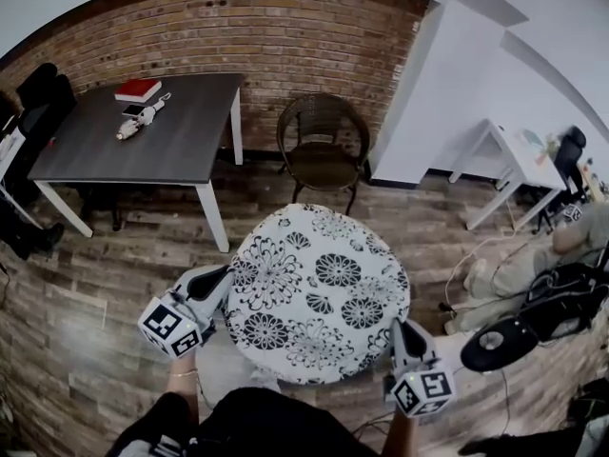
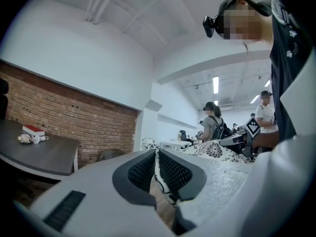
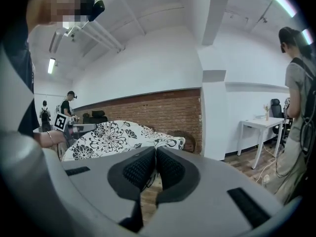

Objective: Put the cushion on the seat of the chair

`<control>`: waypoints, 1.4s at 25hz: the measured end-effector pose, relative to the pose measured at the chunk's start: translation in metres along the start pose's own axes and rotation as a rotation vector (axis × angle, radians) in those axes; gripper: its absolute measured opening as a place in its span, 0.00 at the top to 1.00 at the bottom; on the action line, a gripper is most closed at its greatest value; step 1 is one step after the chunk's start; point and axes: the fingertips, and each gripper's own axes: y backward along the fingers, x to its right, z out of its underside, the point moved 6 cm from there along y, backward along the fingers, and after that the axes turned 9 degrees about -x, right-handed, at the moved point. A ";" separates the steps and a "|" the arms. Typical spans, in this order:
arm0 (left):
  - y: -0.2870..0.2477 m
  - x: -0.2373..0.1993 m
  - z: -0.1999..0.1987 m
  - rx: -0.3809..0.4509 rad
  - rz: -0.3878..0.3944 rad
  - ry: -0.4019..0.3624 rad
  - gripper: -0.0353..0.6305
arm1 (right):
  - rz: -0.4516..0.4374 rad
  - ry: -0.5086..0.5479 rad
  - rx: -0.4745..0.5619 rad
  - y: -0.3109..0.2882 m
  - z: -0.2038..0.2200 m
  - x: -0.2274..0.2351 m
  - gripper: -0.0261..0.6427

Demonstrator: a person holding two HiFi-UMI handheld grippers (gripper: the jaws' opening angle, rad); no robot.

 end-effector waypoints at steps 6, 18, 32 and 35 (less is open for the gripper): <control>-0.009 -0.010 0.017 0.019 0.021 -0.006 0.92 | 0.025 0.020 0.010 -0.009 0.013 0.002 0.95; -0.008 -0.014 0.029 0.069 0.033 -0.016 0.92 | 0.043 0.037 0.046 -0.010 0.021 -0.003 0.95; -0.010 -0.020 0.037 0.099 0.048 0.016 0.92 | 0.073 0.037 0.028 -0.010 0.024 -0.005 0.94; -0.005 -0.010 0.027 0.088 0.029 0.024 0.92 | 0.050 0.030 0.029 -0.007 0.017 0.000 0.94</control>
